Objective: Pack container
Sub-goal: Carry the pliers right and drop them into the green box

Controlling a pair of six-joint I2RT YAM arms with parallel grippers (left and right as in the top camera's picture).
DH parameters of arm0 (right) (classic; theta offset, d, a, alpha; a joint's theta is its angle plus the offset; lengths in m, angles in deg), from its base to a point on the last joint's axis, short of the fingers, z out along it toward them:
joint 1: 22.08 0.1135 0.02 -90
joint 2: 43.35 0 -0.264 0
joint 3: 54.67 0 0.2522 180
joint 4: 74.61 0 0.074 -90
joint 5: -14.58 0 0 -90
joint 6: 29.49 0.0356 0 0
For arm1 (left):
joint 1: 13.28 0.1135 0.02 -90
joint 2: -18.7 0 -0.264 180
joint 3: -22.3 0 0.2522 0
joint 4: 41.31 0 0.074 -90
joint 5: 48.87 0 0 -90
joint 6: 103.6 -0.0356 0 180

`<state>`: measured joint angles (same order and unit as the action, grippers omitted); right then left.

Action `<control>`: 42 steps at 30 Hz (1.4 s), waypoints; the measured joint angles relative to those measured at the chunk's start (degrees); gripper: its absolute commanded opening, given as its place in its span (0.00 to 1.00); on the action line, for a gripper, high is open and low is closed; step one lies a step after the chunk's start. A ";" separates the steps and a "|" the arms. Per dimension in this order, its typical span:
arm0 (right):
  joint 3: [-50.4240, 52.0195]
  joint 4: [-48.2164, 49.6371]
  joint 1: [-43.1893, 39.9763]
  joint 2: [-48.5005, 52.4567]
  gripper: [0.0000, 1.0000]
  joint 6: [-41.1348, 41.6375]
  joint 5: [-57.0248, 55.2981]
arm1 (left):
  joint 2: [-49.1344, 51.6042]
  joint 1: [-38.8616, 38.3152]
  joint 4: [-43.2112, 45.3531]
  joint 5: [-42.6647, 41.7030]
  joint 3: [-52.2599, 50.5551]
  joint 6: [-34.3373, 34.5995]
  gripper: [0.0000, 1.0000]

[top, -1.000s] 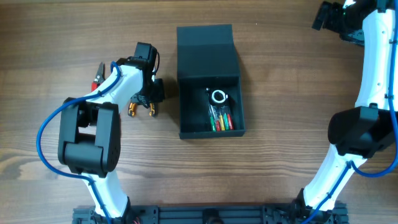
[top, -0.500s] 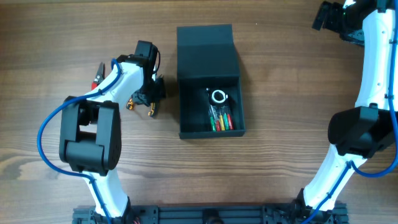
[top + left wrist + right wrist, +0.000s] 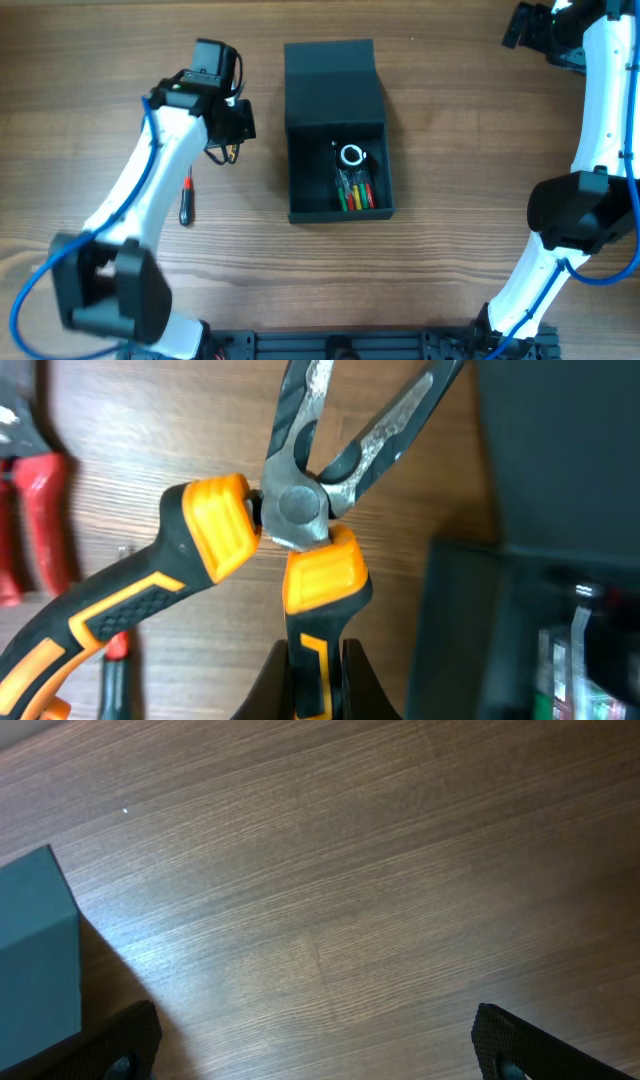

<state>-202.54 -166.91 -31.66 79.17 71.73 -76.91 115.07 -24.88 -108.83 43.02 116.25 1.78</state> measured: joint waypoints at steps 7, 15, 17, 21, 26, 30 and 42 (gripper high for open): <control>0.00 0.00 0.00 0.00 1.00 0.00 0.00 | -6.73 -10.99 -1.97 -1.25 1.11 0.00 0.04; 0.00 0.00 0.00 0.00 1.00 0.00 0.00 | -6.71 -25.29 2.03 -3.37 1.11 0.87 0.04; 0.00 0.00 0.00 0.00 1.00 0.00 0.00 | -6.60 -25.44 2.19 -4.81 1.11 1.27 0.04; 0.00 0.00 0.00 0.00 1.00 0.00 0.00 | -3.45 -25.51 2.19 -7.82 1.11 1.46 0.04; 0.00 0.00 0.00 0.00 1.00 0.00 0.00 | 3.23 -27.04 2.12 -9.97 1.11 1.49 0.04; 0.00 0.00 0.00 0.00 1.00 0.00 0.00 | 4.96 -27.91 2.12 -10.21 1.11 1.46 0.04; 0.00 0.00 0.00 0.00 1.00 0.00 0.00 | 10.71 -28.06 2.08 -10.36 1.11 1.46 0.04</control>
<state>-202.54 -166.91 -31.66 79.17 71.73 -76.91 125.78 -52.94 -106.75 32.66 117.36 3.25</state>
